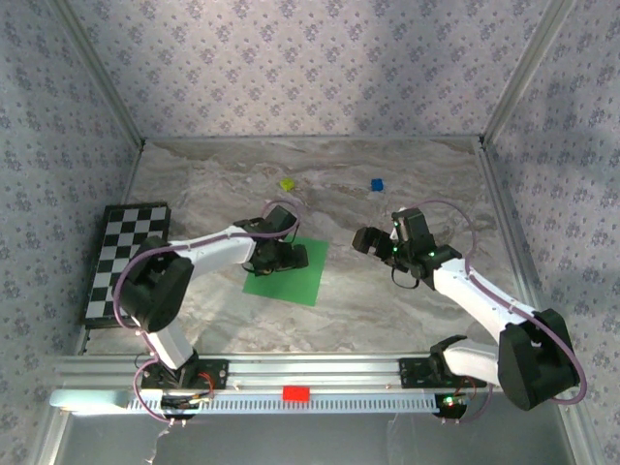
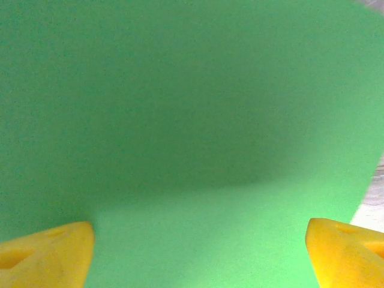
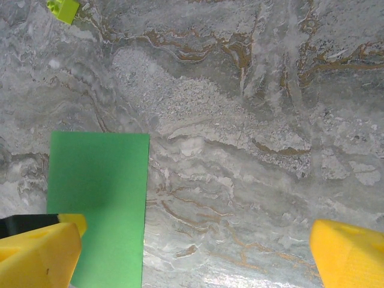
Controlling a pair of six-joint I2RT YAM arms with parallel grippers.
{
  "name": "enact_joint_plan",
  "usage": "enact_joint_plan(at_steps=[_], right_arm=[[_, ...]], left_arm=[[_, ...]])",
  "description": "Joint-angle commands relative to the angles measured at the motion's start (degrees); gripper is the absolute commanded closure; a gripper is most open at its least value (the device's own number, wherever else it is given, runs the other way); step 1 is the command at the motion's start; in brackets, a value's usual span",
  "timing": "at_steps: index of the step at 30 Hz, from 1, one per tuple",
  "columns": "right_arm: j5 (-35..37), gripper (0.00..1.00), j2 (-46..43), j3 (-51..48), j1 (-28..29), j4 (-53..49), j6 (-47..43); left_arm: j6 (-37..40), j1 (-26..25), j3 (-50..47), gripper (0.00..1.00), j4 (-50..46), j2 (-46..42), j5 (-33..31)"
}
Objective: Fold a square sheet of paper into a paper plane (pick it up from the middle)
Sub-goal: Move the square sheet of paper to the center of the table.
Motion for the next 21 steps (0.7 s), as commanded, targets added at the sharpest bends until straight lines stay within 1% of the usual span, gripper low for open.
enact_joint_plan(at_steps=[1, 7, 9, 12, 13, 14, 15, 17, 18, 19, 21], right_arm=[[0.91, 0.0, -0.59, 0.17, 0.0, -0.64, 1.4], [3.73, 0.0, -0.85, 0.4, -0.13, -2.34, 3.38], [4.72, 0.0, -1.54, 0.35, -0.26, -2.85, 4.01], [5.97, 0.0, -3.29, -0.13, -0.28, -3.07, 4.43], [6.11, 0.0, -4.23, -0.56, -0.4, -2.16, 4.5], [5.85, 0.0, -5.22, -1.62, -0.48, -0.16, 4.77], [4.39, 0.0, -6.08, -2.88, -0.73, 2.66, 4.54], [-3.64, 0.0, -7.41, -6.1, -2.15, 10.85, 3.02], [-5.48, 0.0, -7.57, -6.68, -2.59, 12.16, 3.77], [-6.85, 0.0, -7.35, -6.68, -2.97, 12.32, 4.35], [-9.95, 0.0, -6.1, -5.22, -3.34, 11.26, 2.56]], left_arm=[[-6.56, -0.79, -2.29, 0.1, 1.52, 0.7, 1.63], [-14.04, -2.7, -3.13, 0.1, 0.32, -0.52, -1.24], [-14.94, -4.04, -2.79, 0.09, -0.17, -1.74, -3.32], [-11.88, -5.38, -1.11, 0.03, -1.52, -3.96, -7.8], [-9.55, -5.56, -0.18, 0.0, -2.28, -4.47, -9.59], [-7.44, -5.65, 0.81, 0.0, -3.48, -5.0, -11.47], [-5.9, -5.61, 1.59, 0.0, -4.77, -5.47, -13.37], [-1.71, -5.49, 2.49, 0.0, -5.95, -6.66, -15.84], [-0.27, -5.27, 2.37, 0.0, -5.96, -7.31, -16.1], [1.79, -4.69, 1.83, 0.0, -4.97, -7.75, -14.37], [4.8, -2.79, 1.54, 0.0, -3.36, -7.54, -8.41]])
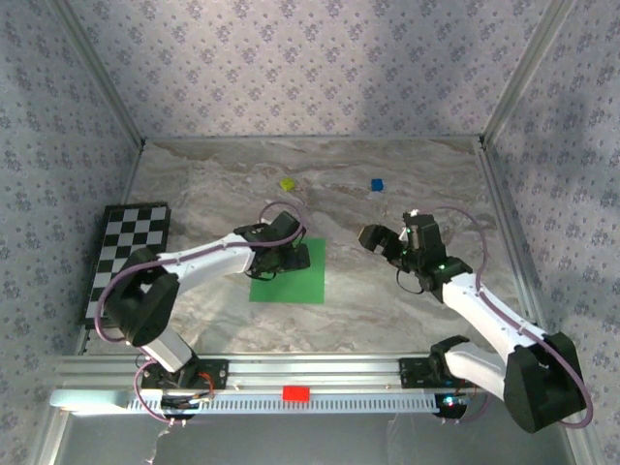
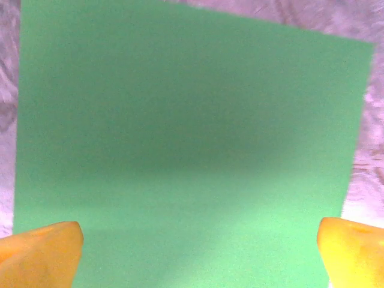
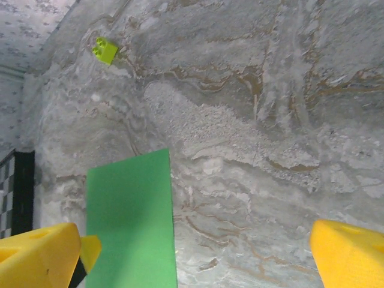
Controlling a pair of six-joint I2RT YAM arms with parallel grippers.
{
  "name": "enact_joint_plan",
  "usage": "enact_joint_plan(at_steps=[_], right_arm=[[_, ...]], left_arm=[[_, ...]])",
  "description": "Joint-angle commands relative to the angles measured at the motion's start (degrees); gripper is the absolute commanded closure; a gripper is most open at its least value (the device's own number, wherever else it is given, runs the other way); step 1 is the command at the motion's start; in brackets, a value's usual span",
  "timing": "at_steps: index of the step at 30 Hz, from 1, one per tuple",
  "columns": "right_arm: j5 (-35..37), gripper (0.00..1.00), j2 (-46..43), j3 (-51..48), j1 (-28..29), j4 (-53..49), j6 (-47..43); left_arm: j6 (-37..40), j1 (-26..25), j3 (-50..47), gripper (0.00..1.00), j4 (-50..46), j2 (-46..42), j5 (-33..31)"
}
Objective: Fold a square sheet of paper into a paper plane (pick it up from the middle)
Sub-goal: Move the square sheet of paper to the center of the table, then first fold the square sheet of paper in half at the center of the table.
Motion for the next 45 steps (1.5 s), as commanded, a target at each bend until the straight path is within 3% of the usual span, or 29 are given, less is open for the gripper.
enact_joint_plan(at_steps=[1, 7, 15, 25, 45], right_arm=[[-7.63, 0.0, 1.91, 2.2, -0.32, 1.55, -2.6], [-6.72, 0.0, 8.16, 10.46, 3.68, -10.28, -9.17], [-3.4, 0.0, 12.36, 12.58, 8.64, -13.19, -9.22], [-0.6, 0.0, 12.23, 11.55, 9.13, -14.77, -9.17], [0.29, 0.0, 12.3, 10.86, 8.95, -16.49, -9.17]], left_arm=[[7.48, 2.84, 1.57, 0.02, -1.23, -0.47, 4.64], [12.7, 3.79, 10.1, 0.13, -10.94, 6.85, 6.59], [13.59, 3.39, 20.76, 0.14, -20.45, 16.25, 6.3], [14.22, 3.32, 24.25, 0.12, -23.93, 21.17, 6.23], [11.0, 2.27, 21.79, 0.09, -20.42, 26.67, 7.89]])
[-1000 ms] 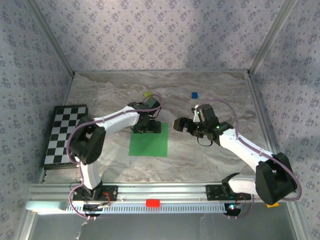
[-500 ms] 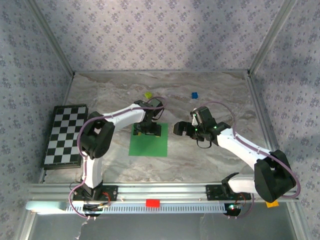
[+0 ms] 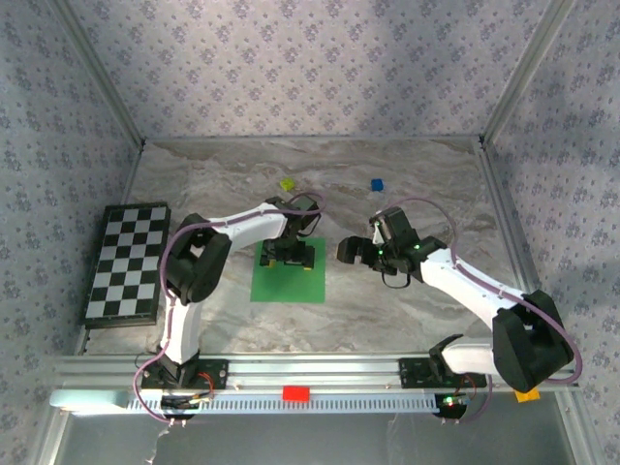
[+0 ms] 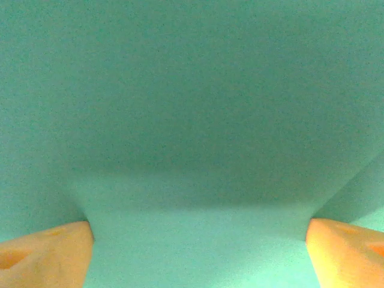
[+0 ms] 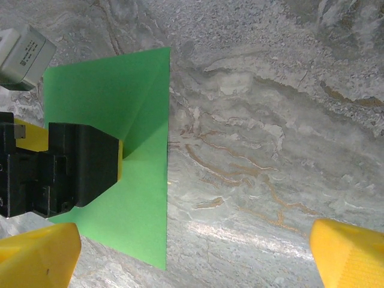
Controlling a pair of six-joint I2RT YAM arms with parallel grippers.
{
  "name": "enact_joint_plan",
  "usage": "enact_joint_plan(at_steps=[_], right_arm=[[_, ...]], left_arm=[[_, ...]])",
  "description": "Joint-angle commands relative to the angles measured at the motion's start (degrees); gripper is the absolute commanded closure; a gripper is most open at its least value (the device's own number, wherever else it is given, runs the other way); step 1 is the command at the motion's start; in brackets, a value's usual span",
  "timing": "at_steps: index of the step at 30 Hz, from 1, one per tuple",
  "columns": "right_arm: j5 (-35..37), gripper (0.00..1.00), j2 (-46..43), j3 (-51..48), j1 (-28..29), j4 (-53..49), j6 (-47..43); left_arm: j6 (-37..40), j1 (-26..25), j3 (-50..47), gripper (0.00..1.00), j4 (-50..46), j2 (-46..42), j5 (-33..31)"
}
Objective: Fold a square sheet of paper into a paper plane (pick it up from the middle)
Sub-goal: First fold the square sheet of paper in half at the center of the table.
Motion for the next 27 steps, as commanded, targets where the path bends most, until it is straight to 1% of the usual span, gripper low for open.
enact_joint_plan(at_steps=[1, 8, 14, 19, 24, 27], right_arm=[[1.28, 0.0, -0.19, -0.11, -0.02, -2.03, -0.96], [1.5, 0.0, -0.19, 0.47, -0.01, -2.44, -0.96], [1.74, 0.0, -0.19, 0.7, -0.01, -2.42, -0.97], [2.61, 0.0, -0.5, 0.67, -0.01, -2.13, -0.96], [6.85, 0.01, -3.09, -0.98, -0.09, -1.5, 1.16], [9.88, 0.0, -5.19, -1.69, -0.36, -2.17, 2.63]], left_arm=[[-1.51, -0.73, -1.67, 0.09, 0.53, 2.94, 0.64], [-2.36, -1.14, -4.45, 0.11, 2.62, 3.98, 1.55], [-2.19, -1.21, -4.28, 0.12, 2.57, 3.07, 1.07], [-1.71, -1.19, -4.5, 0.21, 3.74, 0.76, 0.79], [-0.61, -1.57, -5.66, 0.31, 6.62, -4.07, 1.11], [-0.81, -1.58, -6.31, 0.4, 8.17, -7.48, 1.11]])
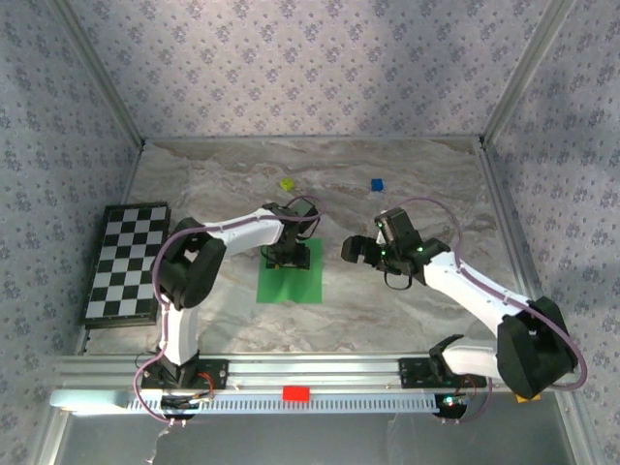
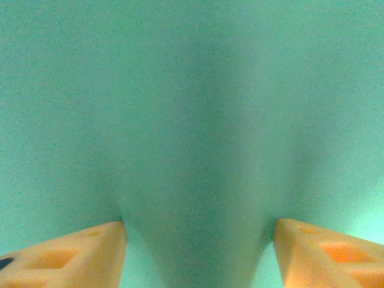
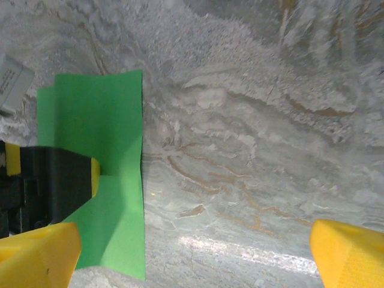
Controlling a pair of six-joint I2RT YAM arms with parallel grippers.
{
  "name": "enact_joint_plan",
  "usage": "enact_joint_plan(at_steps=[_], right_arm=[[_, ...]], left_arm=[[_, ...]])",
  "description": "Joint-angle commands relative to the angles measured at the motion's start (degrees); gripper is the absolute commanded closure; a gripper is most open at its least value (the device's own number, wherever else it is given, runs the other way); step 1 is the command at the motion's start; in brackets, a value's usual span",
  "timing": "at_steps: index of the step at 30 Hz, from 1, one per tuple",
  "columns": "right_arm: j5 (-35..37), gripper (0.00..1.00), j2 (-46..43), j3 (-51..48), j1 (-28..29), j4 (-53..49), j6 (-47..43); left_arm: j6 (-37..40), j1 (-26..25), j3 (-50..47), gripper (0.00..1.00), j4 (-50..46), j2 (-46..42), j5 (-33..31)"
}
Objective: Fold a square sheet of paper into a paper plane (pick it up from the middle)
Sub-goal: First fold the square sheet of paper in half at the center of the table.
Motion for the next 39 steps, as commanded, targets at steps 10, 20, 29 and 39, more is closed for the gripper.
enact_joint_plan(at_steps=[10, 20, 29, 39], right_arm=[[9.42, 0.0, -11.41, -5.58, -5.77, -3.11, 7.55], [15.7, 0.01, -22.99, -12.31, -10.48, 0.8, 12.49], [-3.45, 0.0, -22.4, -12.97, -14.12, 8.46, 5.18], [-19.68, 0.09, -4.25, -4.97, -13.55, 6.18, -1.76]], left_arm=[[-3.0, -0.55, -3.13, 0.51, 6.65, -11.22, 0.91], [-7.49, -0.05, -7.54, 0.51, 22.9, -17.28, 19.01], [-17.42, 0.32, -16.23, 0.52, 42.7, -15.32, 29.85], [-18.37, 0.89, -22.69, 0.52, 45.53, -11.09, 26.55]])
